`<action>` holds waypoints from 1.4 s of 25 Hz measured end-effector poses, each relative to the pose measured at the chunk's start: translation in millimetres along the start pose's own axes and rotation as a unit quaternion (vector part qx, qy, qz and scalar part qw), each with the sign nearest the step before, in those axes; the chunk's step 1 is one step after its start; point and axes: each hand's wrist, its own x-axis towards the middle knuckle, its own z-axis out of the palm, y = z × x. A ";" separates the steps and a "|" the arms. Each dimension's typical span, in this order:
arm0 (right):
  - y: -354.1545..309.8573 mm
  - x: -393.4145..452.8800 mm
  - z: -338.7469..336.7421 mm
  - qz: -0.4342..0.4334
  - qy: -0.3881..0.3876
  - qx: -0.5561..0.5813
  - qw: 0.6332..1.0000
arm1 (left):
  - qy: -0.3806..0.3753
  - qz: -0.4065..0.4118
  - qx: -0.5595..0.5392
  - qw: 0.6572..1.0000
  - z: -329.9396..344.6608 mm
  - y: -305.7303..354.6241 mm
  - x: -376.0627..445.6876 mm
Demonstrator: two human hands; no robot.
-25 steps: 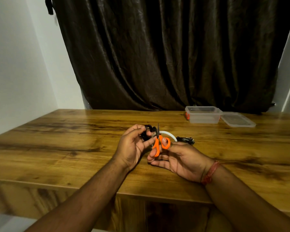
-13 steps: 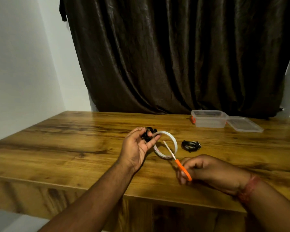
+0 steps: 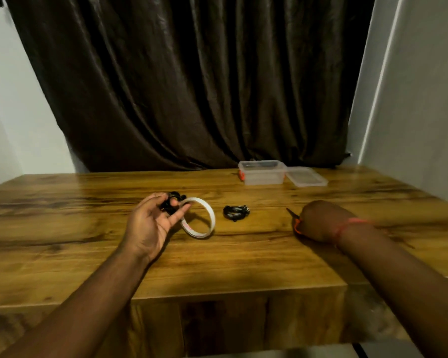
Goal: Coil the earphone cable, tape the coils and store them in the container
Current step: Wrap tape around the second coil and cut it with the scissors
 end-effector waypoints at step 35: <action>-162.2 -30.1 31.7 -0.204 0.095 0.546 0.807 | -0.025 -0.016 0.054 0.998 -0.1 -4.5 -1.6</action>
